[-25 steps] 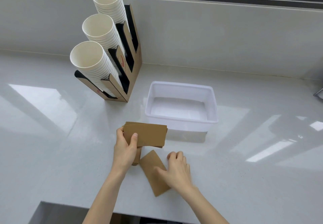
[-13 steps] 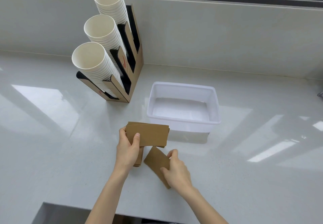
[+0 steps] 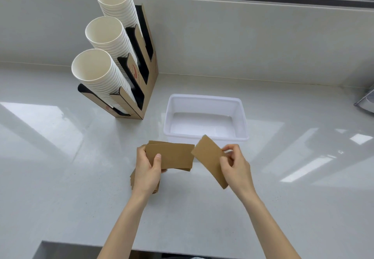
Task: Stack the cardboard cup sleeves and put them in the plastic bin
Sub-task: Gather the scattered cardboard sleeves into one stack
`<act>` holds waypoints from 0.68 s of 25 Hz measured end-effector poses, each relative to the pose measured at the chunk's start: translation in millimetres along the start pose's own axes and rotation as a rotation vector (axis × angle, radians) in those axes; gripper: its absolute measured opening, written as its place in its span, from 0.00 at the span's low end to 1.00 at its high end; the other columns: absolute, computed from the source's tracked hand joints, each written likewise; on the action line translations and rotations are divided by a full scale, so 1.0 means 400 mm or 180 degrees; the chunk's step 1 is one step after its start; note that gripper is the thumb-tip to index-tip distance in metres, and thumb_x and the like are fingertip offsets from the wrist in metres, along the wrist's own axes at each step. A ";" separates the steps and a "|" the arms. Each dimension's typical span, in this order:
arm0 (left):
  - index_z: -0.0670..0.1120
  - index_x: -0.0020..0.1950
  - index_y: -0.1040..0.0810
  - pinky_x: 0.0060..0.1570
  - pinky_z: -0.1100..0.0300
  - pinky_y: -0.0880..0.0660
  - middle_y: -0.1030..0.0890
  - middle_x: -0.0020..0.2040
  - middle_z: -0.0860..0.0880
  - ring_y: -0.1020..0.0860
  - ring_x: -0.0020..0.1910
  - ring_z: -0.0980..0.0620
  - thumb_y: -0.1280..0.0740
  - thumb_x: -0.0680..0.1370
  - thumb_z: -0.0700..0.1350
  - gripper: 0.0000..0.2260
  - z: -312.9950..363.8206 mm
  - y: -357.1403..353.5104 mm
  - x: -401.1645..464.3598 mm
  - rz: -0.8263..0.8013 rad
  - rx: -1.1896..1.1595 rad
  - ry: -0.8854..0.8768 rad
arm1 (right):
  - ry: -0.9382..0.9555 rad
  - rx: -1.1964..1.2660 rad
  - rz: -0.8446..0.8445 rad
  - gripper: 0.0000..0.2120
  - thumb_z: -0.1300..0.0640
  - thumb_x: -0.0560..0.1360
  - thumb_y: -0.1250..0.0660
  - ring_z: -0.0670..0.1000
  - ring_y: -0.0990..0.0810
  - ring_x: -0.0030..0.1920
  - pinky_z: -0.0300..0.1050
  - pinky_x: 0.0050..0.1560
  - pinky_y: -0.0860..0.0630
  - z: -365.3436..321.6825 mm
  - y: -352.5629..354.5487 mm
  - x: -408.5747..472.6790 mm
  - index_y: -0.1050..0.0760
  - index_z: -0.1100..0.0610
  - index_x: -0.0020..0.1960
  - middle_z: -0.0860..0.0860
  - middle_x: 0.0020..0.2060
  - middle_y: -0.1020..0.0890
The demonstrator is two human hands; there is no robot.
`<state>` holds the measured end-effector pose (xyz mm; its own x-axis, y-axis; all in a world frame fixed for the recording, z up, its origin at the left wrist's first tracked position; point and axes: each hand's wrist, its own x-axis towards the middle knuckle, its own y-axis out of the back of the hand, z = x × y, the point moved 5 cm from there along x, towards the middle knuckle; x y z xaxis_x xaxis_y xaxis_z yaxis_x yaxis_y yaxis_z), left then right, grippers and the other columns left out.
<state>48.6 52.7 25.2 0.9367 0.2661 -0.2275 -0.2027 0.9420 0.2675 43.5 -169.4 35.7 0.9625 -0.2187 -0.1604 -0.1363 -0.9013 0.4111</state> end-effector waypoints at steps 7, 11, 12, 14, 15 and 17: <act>0.41 0.65 0.38 0.37 0.65 0.21 0.26 0.55 0.47 0.24 0.52 0.50 0.46 0.79 0.45 0.16 0.004 -0.062 -0.021 -0.0371 -0.0192 0.0045 | 0.0826 -0.0579 -0.0473 0.10 0.63 0.73 0.39 0.33 0.29 0.47 0.19 0.45 0.36 -0.061 -0.087 0.000 0.27 0.50 0.49 0.45 0.46 0.28; 0.43 0.64 0.37 0.39 0.65 0.21 0.24 0.49 0.53 0.23 0.46 0.58 0.40 0.77 0.46 0.16 0.003 -0.093 -0.036 -0.0648 -0.0273 0.0034 | 0.0836 -0.0547 -0.0510 0.09 0.62 0.73 0.37 0.37 0.28 0.48 0.19 0.46 0.36 -0.058 -0.106 -0.004 0.26 0.54 0.53 0.46 0.47 0.30; 0.44 0.63 0.38 0.38 0.67 0.22 0.24 0.48 0.55 0.23 0.45 0.59 0.40 0.77 0.44 0.16 0.001 -0.099 -0.037 -0.0686 -0.0239 0.0023 | 0.0818 -0.0543 -0.0461 0.09 0.61 0.73 0.37 0.40 0.28 0.50 0.21 0.49 0.35 -0.055 -0.107 -0.004 0.26 0.54 0.53 0.46 0.47 0.30; 0.44 0.63 0.37 0.35 0.71 0.23 0.24 0.49 0.54 0.23 0.45 0.59 0.40 0.77 0.41 0.15 -0.002 -0.105 -0.037 -0.0709 -0.0230 0.0017 | 0.0714 -0.0564 -0.0208 0.13 0.59 0.73 0.35 0.45 0.32 0.56 0.30 0.58 0.34 -0.042 -0.096 -0.002 0.28 0.53 0.57 0.46 0.51 0.33; 0.45 0.62 0.37 0.34 0.72 0.23 0.24 0.51 0.52 0.24 0.46 0.59 0.40 0.77 0.41 0.14 -0.004 -0.106 -0.035 -0.0706 -0.0232 -0.0010 | 0.0544 -0.0473 -0.0094 0.17 0.58 0.73 0.34 0.46 0.34 0.58 0.36 0.61 0.34 -0.025 -0.086 -0.001 0.30 0.52 0.60 0.46 0.53 0.34; 0.46 0.60 0.36 0.36 0.73 0.24 0.25 0.54 0.50 0.25 0.49 0.60 0.40 0.77 0.42 0.12 -0.005 -0.109 -0.032 -0.0728 -0.0238 -0.0105 | -0.0034 0.0135 -0.0185 0.21 0.57 0.73 0.34 0.47 0.33 0.60 0.42 0.63 0.33 0.020 -0.073 -0.002 0.34 0.49 0.64 0.48 0.56 0.33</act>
<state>44.7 8.7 14.6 0.9692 0.0385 -0.2433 -0.0036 0.9898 0.1421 44.8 -146.0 16.6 0.9666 -0.1694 -0.1925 -0.0904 -0.9276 0.3625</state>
